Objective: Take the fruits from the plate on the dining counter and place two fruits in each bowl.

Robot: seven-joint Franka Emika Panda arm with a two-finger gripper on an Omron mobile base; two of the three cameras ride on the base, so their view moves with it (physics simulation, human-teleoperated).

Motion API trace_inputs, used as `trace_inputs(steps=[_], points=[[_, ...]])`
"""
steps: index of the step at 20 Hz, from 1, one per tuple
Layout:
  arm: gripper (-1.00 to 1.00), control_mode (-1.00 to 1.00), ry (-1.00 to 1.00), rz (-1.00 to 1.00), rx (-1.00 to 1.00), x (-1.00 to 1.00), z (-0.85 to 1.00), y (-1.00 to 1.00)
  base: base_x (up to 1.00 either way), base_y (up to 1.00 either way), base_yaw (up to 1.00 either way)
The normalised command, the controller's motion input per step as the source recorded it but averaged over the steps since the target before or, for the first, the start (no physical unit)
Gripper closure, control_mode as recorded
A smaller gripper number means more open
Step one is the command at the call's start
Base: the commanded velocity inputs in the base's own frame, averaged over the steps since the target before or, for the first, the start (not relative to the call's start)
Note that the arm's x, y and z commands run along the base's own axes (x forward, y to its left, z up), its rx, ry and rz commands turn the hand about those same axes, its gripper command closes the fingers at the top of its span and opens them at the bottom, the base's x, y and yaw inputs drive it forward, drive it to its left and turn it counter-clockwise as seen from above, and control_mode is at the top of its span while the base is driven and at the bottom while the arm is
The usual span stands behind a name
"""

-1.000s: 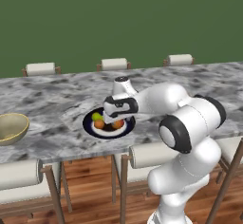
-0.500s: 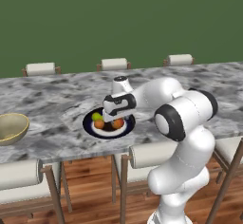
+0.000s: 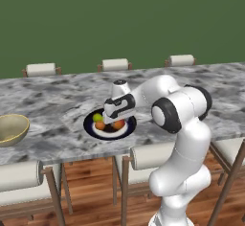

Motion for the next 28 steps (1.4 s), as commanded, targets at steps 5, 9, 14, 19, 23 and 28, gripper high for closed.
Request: trace_inputs(steps=[5, 9, 14, 19, 23, 28], points=[[-1.0, -1.0, 0.0, 0.0, 0.0, 0.24, -0.18, 0.0, 0.0, 0.0, 0.0], [-1.0, -1.0, 0.04, 0.0, 0.0, 0.02, -0.2, 0.0, 0.0, 0.0, 0.0], [-1.0, -1.0, 0.07, 0.0, 0.0, -0.01, -0.18, 0.0, 0.0, 0.0, 0.0], [-1.0, -1.0, 0.06, 0.0, 0.0, -0.05, -0.1, 0.0, 0.0, 0.0, 0.0], [1.0, -1.0, 0.05, -0.03, 0.0, -0.2, -0.09, 0.0, 0.0, 0.0, 0.0], [1.0, -1.0, 0.01, -0.06, 0.0, -0.32, -0.01, -0.02, 0.0, 0.0, 0.0]])
